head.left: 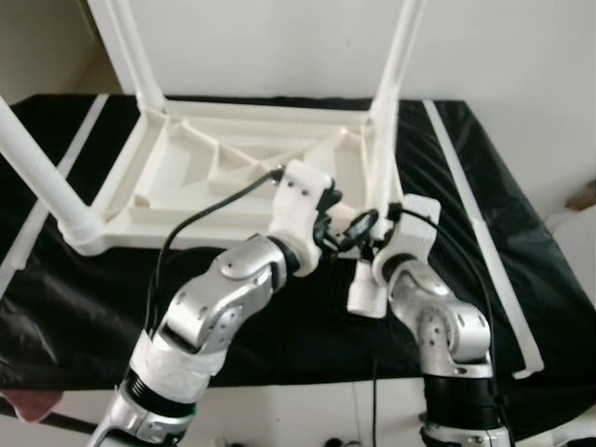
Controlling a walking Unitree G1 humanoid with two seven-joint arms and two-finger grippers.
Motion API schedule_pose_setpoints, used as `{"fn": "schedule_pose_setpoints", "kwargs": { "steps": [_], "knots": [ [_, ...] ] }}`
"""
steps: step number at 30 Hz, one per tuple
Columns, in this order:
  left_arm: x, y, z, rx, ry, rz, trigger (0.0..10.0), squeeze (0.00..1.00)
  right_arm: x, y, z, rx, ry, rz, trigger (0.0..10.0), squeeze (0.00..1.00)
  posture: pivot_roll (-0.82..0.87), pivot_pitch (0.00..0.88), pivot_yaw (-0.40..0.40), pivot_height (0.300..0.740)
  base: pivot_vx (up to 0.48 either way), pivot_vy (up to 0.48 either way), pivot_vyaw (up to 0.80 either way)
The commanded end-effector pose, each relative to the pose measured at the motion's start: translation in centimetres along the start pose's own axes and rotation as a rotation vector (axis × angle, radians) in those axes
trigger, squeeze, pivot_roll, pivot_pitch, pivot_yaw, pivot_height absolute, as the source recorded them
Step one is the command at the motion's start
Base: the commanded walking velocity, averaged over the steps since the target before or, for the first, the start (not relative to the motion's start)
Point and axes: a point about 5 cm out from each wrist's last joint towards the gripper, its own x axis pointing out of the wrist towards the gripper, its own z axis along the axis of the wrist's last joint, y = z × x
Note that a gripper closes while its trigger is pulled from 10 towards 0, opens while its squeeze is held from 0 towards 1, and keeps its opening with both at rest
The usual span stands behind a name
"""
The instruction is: Building children table
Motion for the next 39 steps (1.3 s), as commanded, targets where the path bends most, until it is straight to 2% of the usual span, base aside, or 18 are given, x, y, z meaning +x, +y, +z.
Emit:
{"fn": "schedule_pose_setpoints", "kwargs": {
  "steps": [1,5,6,7,8,9,10,11,12,21,29,34,38,39],
  "knots": [
    [-0.2,-1.0,0.2,-0.003,-0.007,-0.122,10.0,0.0,0.1,-1.0,-0.7,0.03,0.05,-0.047,10.0,1.0,-0.12,0.171,-0.007,0.74,0.0,0.0,0.0],
    [-0.2,-1.0,0.2,-0.005,-0.008,-0.122,10.0,0.0,0.2,-1.2,-0.7,0.061,0.059,-0.044,10.0,0.98,-0.12,0.172,-0.005,0.74,0.0,0.0,0.0],
    [-0.1,-1.0,0.2,-0.006,-0.009,-0.122,10.0,0.0,0.2,-1.3,-0.6,0.068,0.059,-0.043,10.0,0.52,-0.12,0.171,-0.004,0.74,0.0,0.0,0.0],
    [-0.1,-1.0,0.2,-0.006,-0.009,-0.122,10.0,0.0,0.2,-1.3,-0.6,0.068,0.059,-0.043,10.0,0.52,-0.12,0.171,-0.004,0.74,0.0,0.0,0.0],
    [-0.1,-1.0,0.2,-0.006,-0.009,-0.122,10.0,0.0,0.2,-1.4,-0.6,0.08,0.059,-0.039,10.0,0.12,-0.12,0.172,-0.004,0.74,0.0,0.0,0.0],
    [-0.1,-1.0,0.2,-0.007,-0.009,-0.122,10.0,0.0,0.2,-1.4,-0.6,0.093,0.061,-0.038,6.2,0.0,-0.12,0.172,-0.004,0.74,0.0,0.0,0.0],
    [-0.1,-1.0,0.2,-0.007,-0.009,-0.122,10.0,0.0,0.2,-1.4,-0.6,0.093,0.061,-0.038,6.2,0.0,-0.12,0.172,-0.004,0.74,0.0,0.0,0.0],
    [-0.1,-1.0,0.3,-0.007,-0.01,-0.124,10.0,0.0,0.3,-1.4,-0.6,0.106,0.062,-0.036,1.6,0.0,-0.12,0.172,-0.003,0.74,0.0,0.0,0.0],
    [-0.1,-1.0,0.3,-0.007,-0.01,-0.125,10.0,0.0,0.3,-1.4,-0.5,0.117,0.063,-0.034,0.0,0.0,-0.12,0.172,-0.003,0.74,0.0,0.0,0.0],
    [-0.1,-1.0,0.3,-0.017,-0.011,-0.127,10.0,0.0,0.5,-1.8,0.3,0.13,0.037,-0.031,0.0,0.0,-0.12,0.173,-0.002,0.74,0.0,0.0,0.0],
    [-0.1,-1.0,0.4,-0.03,-0.018,-0.127,10.0,0.0,1.1,-2.9,2.7,0.119,-0.021,0.002,0.0,0.0,-0.12,0.171,-0.002,0.74,0.0,0.0,0.0],
    [-0.1,-1.0,0.4,-0.035,-0.02,-0.128,10.0,0.0,1.7,-3.5,3.2,0.009,-0.001,0.047,0.0,0.0,-0.12,0.17,0.001,0.74,0.0,0.0,0.0],
    [-0.1,-1.0,0.5,-0.039,-0.021,-0.129,10.0,0.0,2.4,-3.7,4.0,-0.032,-0.02,0.084,0.0,0.0,-0.12,0.169,0.002,0.74,0.0,0.0,0.0],
    [-0.1,-1.0,0.5,-0.04,-0.022,-0.129,10.0,0.0,2.7,-3.7,4.3,-0.052,-0.018,0.108,2.2,0.0,-0.11,0.17,0.002,0.74,0.0,0.0,0.0]
  ]
}}
